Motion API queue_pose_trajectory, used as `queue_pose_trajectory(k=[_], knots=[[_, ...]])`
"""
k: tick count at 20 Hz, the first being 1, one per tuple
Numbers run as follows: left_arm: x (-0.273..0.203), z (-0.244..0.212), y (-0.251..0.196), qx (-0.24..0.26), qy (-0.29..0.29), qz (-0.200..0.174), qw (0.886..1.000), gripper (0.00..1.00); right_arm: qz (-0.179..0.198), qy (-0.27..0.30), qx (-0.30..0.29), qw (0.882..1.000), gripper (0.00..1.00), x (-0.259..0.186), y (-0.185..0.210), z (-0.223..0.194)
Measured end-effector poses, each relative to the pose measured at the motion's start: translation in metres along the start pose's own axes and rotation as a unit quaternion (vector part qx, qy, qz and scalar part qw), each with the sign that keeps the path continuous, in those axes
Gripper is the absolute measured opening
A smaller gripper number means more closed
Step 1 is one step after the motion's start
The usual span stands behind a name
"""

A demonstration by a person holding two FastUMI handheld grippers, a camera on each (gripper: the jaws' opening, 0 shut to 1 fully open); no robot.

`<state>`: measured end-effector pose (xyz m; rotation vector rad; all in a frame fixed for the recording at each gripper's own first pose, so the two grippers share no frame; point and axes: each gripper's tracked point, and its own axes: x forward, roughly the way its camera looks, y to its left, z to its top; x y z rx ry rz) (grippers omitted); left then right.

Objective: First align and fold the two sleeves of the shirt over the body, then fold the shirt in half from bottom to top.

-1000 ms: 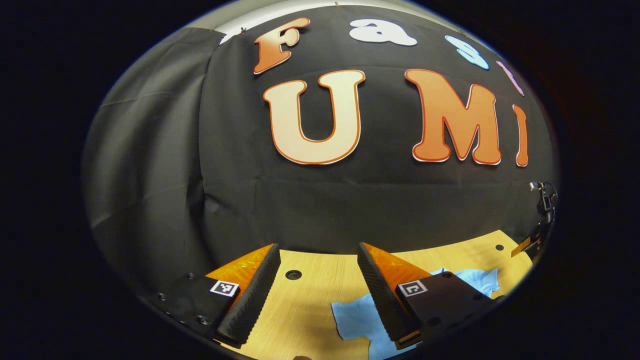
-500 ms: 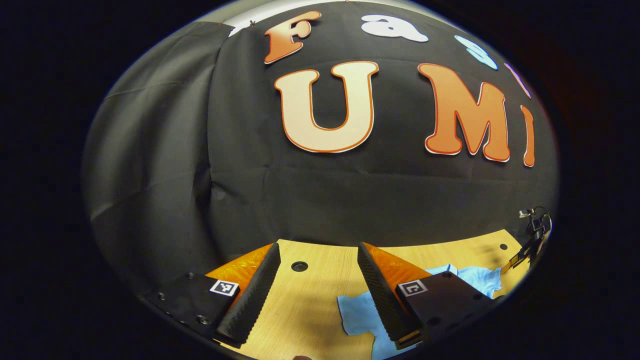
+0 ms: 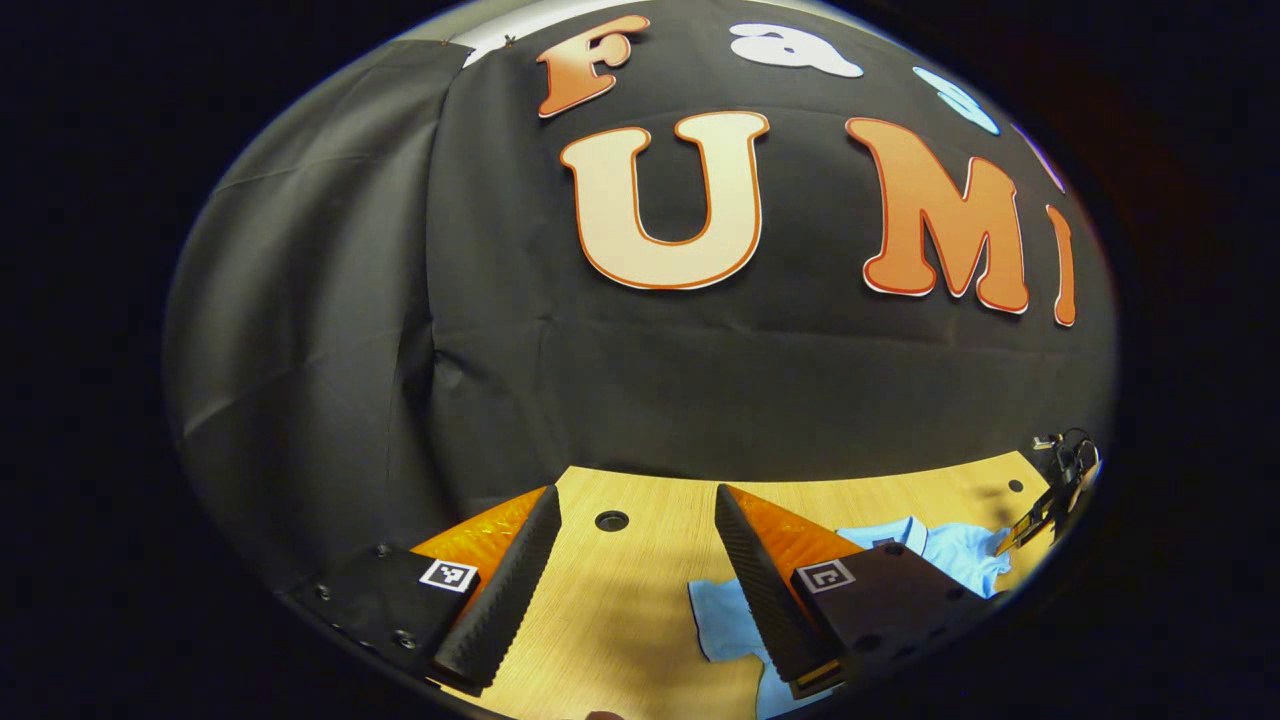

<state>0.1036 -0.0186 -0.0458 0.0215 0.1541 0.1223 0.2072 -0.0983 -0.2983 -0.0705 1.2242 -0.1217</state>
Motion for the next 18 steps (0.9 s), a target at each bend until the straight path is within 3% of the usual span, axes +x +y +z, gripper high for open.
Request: queue_pose_trajectory(k=[7,8,10,11,13,15,16,18], knots=[[-0.007,-0.007,0.004,-0.004,0.004,0.000,1.000,0.97,0.002,-0.003,0.007,1.000,0.94,-0.001,0.002,0.001],[-0.007,-0.007,0.004,-0.003,0.004,0.000,1.000,0.97,0.002,-0.004,0.008,1.000,0.83,0.000,0.004,0.000],[-0.009,-0.010,0.003,-0.003,0.005,-0.002,1.000,1.00,0.004,-0.010,0.004,1.000,0.73,-0.001,0.005,0.000],[-0.010,-0.012,0.004,-0.003,0.006,-0.002,1.000,1.00,0.006,-0.013,0.001,1.000,0.56,-0.001,0.007,-0.001],[-0.013,-0.014,0.007,-0.005,0.008,-0.003,1.000,1.00,0.008,-0.020,0.001,1.000,0.39,-0.004,0.011,-0.001],[-0.016,-0.018,0.010,-0.007,0.010,-0.004,1.000,1.00,0.008,-0.019,0.011,1.000,0.11,-0.004,0.013,-0.001],[-0.017,-0.020,0.012,-0.009,0.010,-0.006,1.000,1.00,0.000,-0.016,0.012,1.000,0.04,-0.005,0.013,-0.004],[-0.021,-0.021,0.019,-0.016,0.011,-0.007,1.000,0.98,0.001,-0.035,0.008,0.999,0.03,-0.016,0.019,0.002]])
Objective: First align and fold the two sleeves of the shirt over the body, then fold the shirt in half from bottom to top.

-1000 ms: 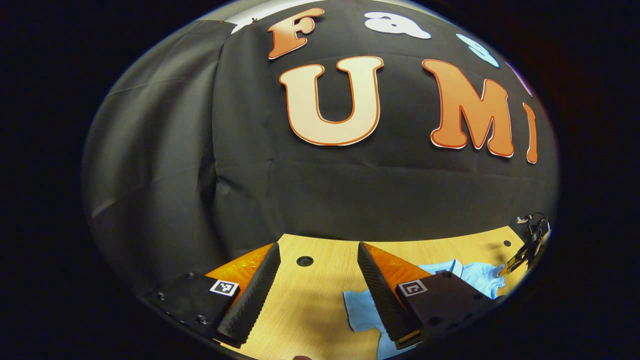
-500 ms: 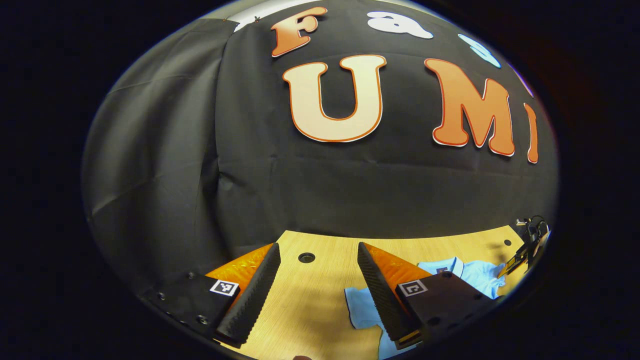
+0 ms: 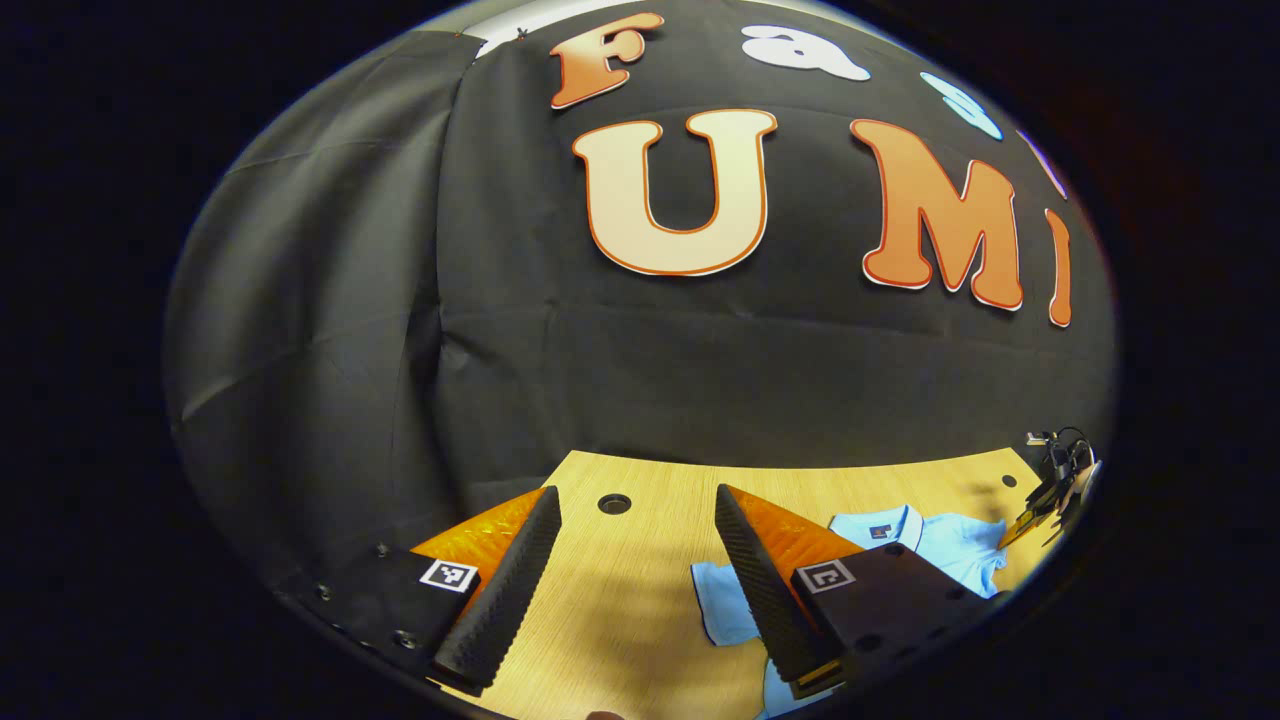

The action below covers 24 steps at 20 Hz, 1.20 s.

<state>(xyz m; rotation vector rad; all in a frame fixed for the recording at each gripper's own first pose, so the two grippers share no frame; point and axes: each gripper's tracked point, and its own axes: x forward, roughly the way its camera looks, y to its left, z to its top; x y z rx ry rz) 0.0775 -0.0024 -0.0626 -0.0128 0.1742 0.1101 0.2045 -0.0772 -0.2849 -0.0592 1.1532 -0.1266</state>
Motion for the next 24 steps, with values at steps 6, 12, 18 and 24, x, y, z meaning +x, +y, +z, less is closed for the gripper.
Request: queue_pose_trajectory(k=[6,12,18,24], knots=[[-0.007,0.002,0.022,0.008,-0.006,-0.001,1.000,1.00,0.020,-0.042,-0.009,0.999,0.03,-0.045,0.031,0.011],[-0.006,0.009,0.044,0.013,-0.014,-0.010,1.000,1.00,0.043,-0.069,-0.024,0.996,0.02,-0.082,0.078,0.007],[0.000,0.013,0.069,0.016,-0.019,-0.011,1.000,1.00,0.072,-0.078,-0.056,0.993,0.02,-0.099,0.143,-0.004],[0.006,0.007,0.091,0.007,-0.014,-0.013,1.000,1.00,0.105,-0.065,-0.094,0.988,0.02,-0.103,0.210,-0.028]])
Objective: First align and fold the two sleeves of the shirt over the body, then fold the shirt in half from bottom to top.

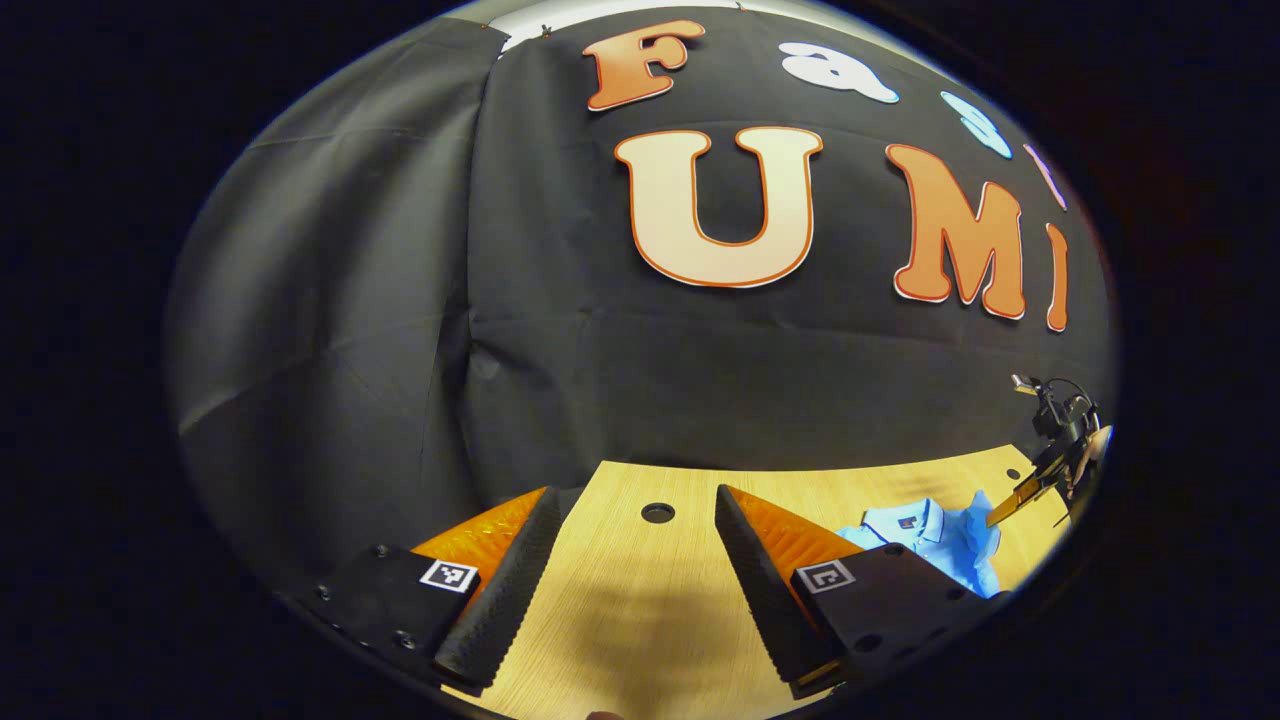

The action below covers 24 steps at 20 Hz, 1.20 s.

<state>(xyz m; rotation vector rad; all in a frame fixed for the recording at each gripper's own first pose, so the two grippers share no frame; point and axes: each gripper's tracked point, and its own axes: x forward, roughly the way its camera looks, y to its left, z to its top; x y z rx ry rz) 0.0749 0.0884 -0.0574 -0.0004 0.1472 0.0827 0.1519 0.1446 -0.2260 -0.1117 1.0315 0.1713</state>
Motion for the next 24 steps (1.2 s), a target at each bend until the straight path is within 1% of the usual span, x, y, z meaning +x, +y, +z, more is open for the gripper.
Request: queue_pose_trajectory(k=[5,6,7,9,11,13,14,15,16,19,20,21,22,24], knots=[[0.001,-0.007,0.012,-0.006,0.006,0.001,1.000,1.00,0.025,0.016,-0.015,0.999,0.05,0.010,0.043,-0.015],[0.000,-0.008,0.013,-0.006,0.007,0.002,1.000,1.00,0.029,0.018,-0.016,0.999,0.10,0.011,0.050,-0.018],[0.001,-0.009,0.014,-0.007,0.008,0.002,1.000,1.00,0.039,0.020,-0.016,0.999,0.10,0.011,0.059,-0.022],[0.002,-0.011,0.012,-0.009,0.012,-0.001,1.000,1.00,0.061,0.023,-0.015,0.998,0.13,0.009,0.076,-0.028],[0.004,-0.013,0.008,-0.012,0.016,-0.006,1.000,1.00,0.069,0.019,-0.015,0.997,0.20,0.002,0.084,-0.026],[0.006,-0.015,0.003,-0.011,0.020,-0.008,1.000,1.00,0.065,0.008,-0.021,0.998,0.54,0.000,0.084,-0.029],[0.008,-0.015,0.000,-0.010,0.023,-0.010,1.000,1.00,0.060,0.002,-0.025,0.998,0.74,-0.002,0.081,-0.028],[0.008,-0.015,-0.004,-0.009,0.024,-0.014,1.000,1.00,0.059,-0.008,-0.021,0.998,0.78,-0.001,0.080,-0.025],[0.010,-0.014,-0.010,-0.007,0.025,-0.019,0.999,1.00,0.062,-0.017,-0.015,0.998,0.99,-0.005,0.079,-0.022],[0.021,-0.019,-0.034,-0.001,0.042,-0.039,0.998,1.00,0.053,-0.039,-0.003,0.998,0.99,-0.010,0.067,-0.016],[0.027,-0.023,-0.044,0.000,0.054,-0.048,0.997,0.97,0.054,-0.044,-0.004,0.998,0.99,-0.015,0.064,-0.016],[0.031,-0.027,-0.052,0.000,0.065,-0.054,0.996,0.97,0.057,-0.048,-0.004,0.997,0.99,-0.018,0.062,-0.015],[0.035,-0.028,-0.061,0.001,0.074,-0.060,0.995,1.00,0.058,-0.050,-0.001,0.997,0.99,-0.022,0.058,-0.016],[0.045,-0.031,-0.078,0.008,0.091,-0.072,0.993,1.00,0.062,-0.053,0.009,0.997,0.99,-0.027,0.051,-0.018]])
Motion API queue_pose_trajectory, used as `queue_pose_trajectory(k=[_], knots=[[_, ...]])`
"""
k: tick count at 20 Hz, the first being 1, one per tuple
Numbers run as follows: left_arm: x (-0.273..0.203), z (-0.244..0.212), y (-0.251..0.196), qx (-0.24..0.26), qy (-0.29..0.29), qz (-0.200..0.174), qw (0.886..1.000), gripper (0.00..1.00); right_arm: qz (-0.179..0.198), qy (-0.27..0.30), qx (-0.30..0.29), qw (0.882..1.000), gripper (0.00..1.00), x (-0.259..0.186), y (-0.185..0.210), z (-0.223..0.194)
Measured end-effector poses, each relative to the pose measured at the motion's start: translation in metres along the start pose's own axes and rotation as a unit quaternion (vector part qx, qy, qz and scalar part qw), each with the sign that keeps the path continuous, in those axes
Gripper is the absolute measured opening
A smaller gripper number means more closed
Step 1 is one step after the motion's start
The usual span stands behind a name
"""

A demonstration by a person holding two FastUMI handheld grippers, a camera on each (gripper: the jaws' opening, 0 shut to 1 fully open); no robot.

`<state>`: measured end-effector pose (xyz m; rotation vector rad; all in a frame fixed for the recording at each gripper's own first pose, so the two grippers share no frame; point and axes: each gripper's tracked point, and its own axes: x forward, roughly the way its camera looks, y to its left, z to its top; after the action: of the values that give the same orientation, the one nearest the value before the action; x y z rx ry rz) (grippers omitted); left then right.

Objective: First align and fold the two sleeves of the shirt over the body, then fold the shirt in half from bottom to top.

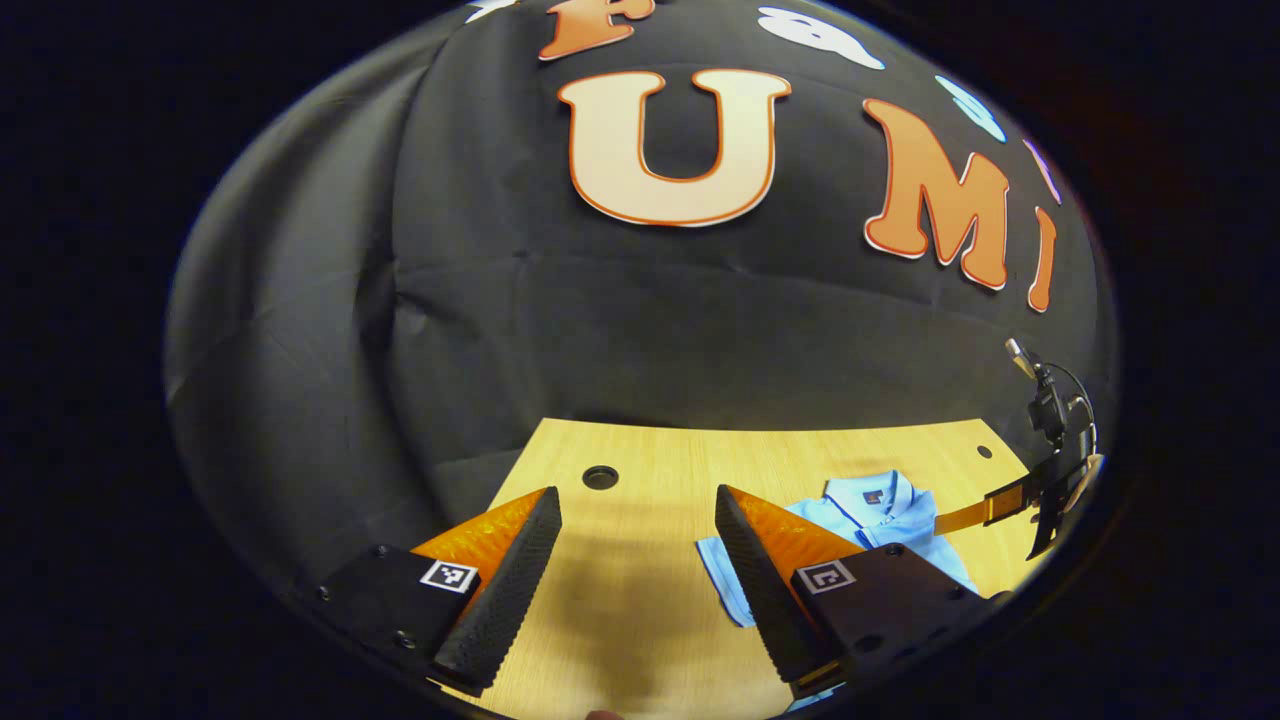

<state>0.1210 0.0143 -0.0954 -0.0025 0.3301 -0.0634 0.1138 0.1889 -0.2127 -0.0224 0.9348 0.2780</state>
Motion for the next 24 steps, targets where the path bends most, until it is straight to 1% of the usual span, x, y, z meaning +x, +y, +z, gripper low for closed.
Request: queue_pose_trajectory(k=[5,6,7,9,10,11,12,13,14,15,19,20,24], knots=[[0.034,-0.011,-0.044,0.004,0.060,-0.045,0.997,1.00,0.005,0.001,0.017,1.000,0.99,-0.015,-0.021,-0.010],[0.042,-0.015,-0.050,0.005,0.077,-0.051,0.996,1.00,0.004,0.003,0.019,1.000,0.99,-0.019,-0.026,-0.013],[0.047,-0.022,-0.053,0.005,0.098,-0.046,0.994,1.00,0.008,0.004,0.023,1.000,0.99,-0.021,-0.031,-0.014],[0.059,-0.033,-0.062,0.004,0.137,-0.055,0.989,1.00,0.013,0.008,0.036,0.999,0.99,-0.025,-0.040,-0.019],[0.064,-0.038,-0.065,0.004,0.155,-0.059,0.986,0.98,0.013,0.008,0.040,0.999,0.99,-0.027,-0.047,-0.020],[0.069,-0.045,-0.068,0.006,0.174,-0.062,0.983,1.00,0.011,0.008,0.042,0.999,0.99,-0.028,-0.055,-0.021],[0.074,-0.050,-0.073,0.006,0.190,-0.066,0.979,1.00,0.009,0.007,0.046,0.999,0.99,-0.029,-0.062,-0.023],[0.080,-0.056,-0.074,0.006,0.209,-0.067,0.976,1.00,0.010,0.008,0.053,0.999,0.99,-0.030,-0.067,-0.025],[0.086,-0.064,-0.077,0.003,0.229,-0.068,0.971,0.98,0.013,0.012,0.061,0.998,0.99,-0.032,-0.072,-0.028],[0.092,-0.075,-0.082,-0.003,0.249,-0.069,0.966,1.00,0.015,0.015,0.068,0.997,0.99,-0.031,-0.076,-0.031],[0.106,-0.126,-0.097,-0.036,0.340,-0.065,0.938,1.00,0.015,0.027,0.083,0.996,0.99,-0.029,-0.096,-0.042],[0.109,-0.136,-0.099,-0.042,0.357,-0.062,0.931,1.00,0.016,0.030,0.089,0.995,0.99,-0.029,-0.101,-0.045],[0.124,-0.167,-0.094,-0.054,0.398,-0.033,0.915,1.00,0.017,0.040,0.106,0.993,0.99,-0.023,-0.117,-0.056]])
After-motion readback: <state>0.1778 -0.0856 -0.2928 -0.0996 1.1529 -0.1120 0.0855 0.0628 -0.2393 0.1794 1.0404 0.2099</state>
